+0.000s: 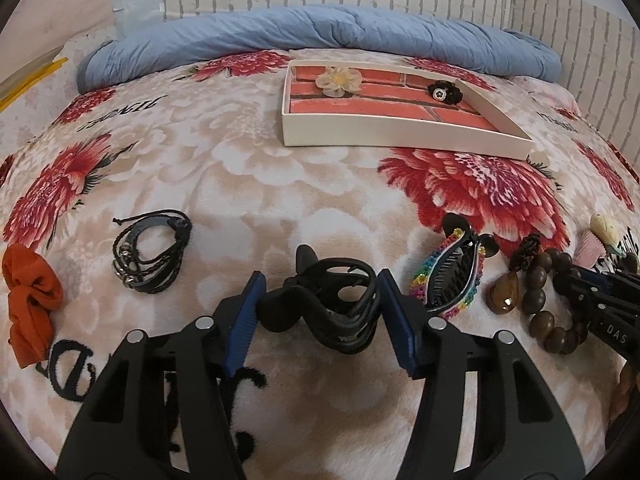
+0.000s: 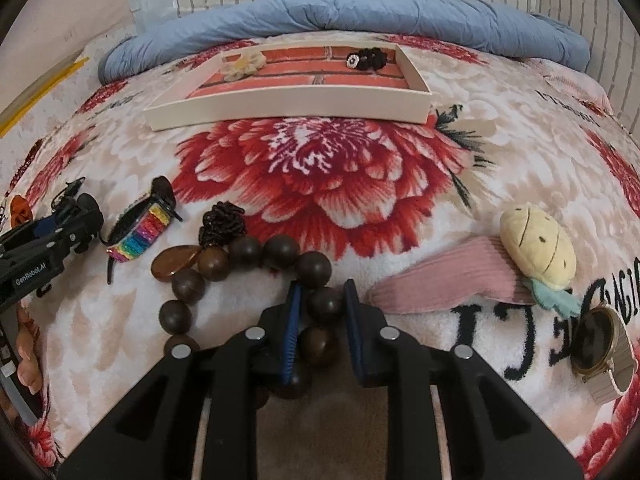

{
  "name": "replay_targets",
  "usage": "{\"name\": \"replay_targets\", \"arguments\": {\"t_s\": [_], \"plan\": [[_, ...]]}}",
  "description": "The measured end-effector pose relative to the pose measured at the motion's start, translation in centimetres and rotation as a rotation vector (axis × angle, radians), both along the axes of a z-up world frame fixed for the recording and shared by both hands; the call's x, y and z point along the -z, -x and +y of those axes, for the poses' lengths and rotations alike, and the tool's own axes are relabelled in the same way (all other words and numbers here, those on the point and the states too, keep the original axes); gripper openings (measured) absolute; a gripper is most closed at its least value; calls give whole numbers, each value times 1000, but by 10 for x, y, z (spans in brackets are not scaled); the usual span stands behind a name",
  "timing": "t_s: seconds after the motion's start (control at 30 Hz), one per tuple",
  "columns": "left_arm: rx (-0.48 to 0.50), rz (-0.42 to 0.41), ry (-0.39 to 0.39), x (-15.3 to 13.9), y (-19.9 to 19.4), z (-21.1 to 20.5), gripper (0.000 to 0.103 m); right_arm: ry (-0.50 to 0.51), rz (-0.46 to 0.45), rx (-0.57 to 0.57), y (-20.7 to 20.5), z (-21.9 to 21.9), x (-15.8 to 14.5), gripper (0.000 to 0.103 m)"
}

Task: Organize jewelry
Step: 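Carry the claw clip and bead bracelet into the tray and open both tools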

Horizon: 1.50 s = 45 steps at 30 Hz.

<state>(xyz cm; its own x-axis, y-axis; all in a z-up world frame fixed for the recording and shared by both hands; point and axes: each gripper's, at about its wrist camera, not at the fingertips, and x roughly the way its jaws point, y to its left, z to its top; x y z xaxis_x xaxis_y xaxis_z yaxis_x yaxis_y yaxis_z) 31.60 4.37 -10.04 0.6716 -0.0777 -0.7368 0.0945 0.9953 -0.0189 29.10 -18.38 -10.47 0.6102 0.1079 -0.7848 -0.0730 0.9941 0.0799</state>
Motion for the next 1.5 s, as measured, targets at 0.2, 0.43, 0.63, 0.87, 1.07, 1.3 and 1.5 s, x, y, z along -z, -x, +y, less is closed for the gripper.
{"name": "replay_targets", "arguments": {"t_s": [0.2, 0.43, 0.63, 0.87, 1.07, 1.3, 1.5], "plan": [[-4, -11, -1, -6, 4, 4, 56, 59, -61, -33, 4, 12, -16, 19], [2, -44, -6, -19, 4, 0, 56, 70, -113, -39, 0, 13, -32, 19], [-2, -66, 14, -31, -4, 0, 56, 44, -143, -40, -11, 8, -46, 19], [14, -92, 33, -46, -21, -6, 56, 49, -182, -50, -31, 6, -63, 19], [26, -108, 29, -57, -47, -16, 56, 45, -216, -55, -55, 4, -81, 19], [26, -133, 49, -73, -84, -22, 56, 18, -253, -45, -92, -5, -101, 19], [20, -169, 66, -86, -126, -31, 56, -42, -294, -26, -134, -15, -119, 19]]}}
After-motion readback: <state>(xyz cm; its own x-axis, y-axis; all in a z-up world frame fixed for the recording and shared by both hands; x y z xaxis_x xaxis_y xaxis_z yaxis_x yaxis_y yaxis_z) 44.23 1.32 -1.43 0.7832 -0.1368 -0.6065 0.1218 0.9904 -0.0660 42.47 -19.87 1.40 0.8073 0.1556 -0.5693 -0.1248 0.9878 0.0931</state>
